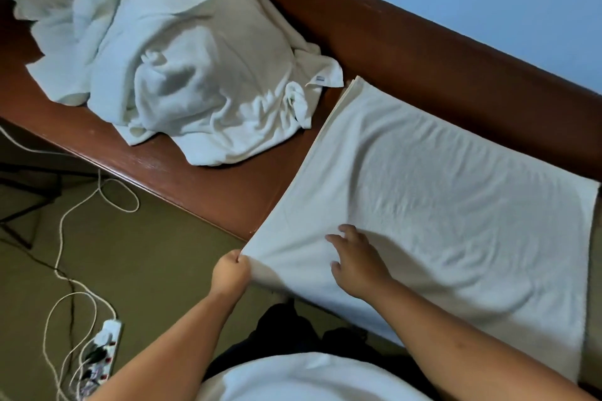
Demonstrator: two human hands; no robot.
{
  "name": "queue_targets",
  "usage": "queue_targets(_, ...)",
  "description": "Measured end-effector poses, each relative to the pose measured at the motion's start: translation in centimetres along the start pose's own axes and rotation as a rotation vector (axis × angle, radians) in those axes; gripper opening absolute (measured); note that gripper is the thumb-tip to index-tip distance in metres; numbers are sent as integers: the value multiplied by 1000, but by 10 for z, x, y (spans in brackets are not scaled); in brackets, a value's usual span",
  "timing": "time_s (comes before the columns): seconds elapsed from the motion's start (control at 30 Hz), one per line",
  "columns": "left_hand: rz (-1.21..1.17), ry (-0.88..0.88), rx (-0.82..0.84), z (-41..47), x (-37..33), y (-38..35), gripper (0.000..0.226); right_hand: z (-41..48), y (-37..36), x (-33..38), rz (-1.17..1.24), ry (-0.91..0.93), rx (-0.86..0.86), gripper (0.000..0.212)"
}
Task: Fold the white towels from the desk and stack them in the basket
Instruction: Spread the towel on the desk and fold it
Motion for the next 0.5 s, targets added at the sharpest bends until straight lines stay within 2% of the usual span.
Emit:
queue_targets(0.13, -72, 4, 143, 5, -11, -5, 24, 8, 3, 19, -60, 94, -1, 58)
queue_targets(0.23, -161, 15, 231, 3, -32, -8, 5, 16, 6, 29, -80, 149, 66, 62)
queue_targets(0.27, -148, 2, 252, 4, -37, -11, 9, 21, 9, 32, -90, 171, 76, 63)
queue_targets(0.33, 21, -125, 258, 6, -44, -13, 17, 36, 22, 40, -134, 219, 45, 66)
queue_targets(0.4, 165, -333, 213, 4, -54, -15, 16, 56, 37, 51, -197, 288, -3, 71)
queue_targets(0.5, 134, -541, 208, -12, -68, -12, 16, 78, 43, 76, -305, 483, 93, 87)
Point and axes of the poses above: each hand's wrist, its own z-axis towards the middle knuckle, its own y-axis out of the back of the hand, x = y × z, the point moved 5 cm from there along z, towards the middle knuckle, and after that the axes turned 7 degrees about -x, right-handed, at the moved point
